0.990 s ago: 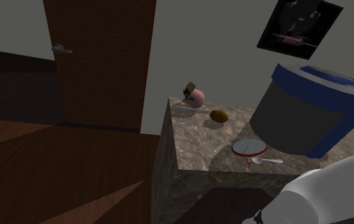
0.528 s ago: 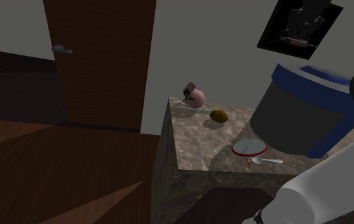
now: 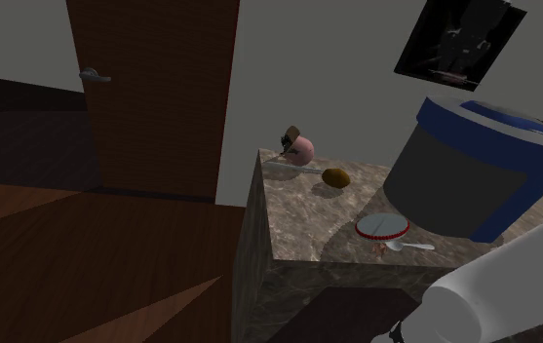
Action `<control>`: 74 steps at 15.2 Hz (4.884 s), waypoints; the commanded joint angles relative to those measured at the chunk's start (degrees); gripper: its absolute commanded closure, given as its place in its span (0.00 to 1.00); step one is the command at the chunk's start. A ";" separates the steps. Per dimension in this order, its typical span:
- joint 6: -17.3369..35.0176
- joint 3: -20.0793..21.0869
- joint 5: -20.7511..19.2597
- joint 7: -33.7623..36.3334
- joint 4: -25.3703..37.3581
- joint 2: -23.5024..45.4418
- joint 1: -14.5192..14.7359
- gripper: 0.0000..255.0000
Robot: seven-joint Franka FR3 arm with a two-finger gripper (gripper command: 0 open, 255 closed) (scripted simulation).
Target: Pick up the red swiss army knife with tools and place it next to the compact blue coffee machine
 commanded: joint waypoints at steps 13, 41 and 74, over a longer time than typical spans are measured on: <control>13.42 1.55 -2.02 2.27 -23.08 -9.91 0.02 1.00; 34.99 1.33 -3.93 4.14 -53.08 -18.46 -0.95 1.00; 61.22 -1.46 -5.57 4.52 -76.10 -15.23 -1.69 1.00</control>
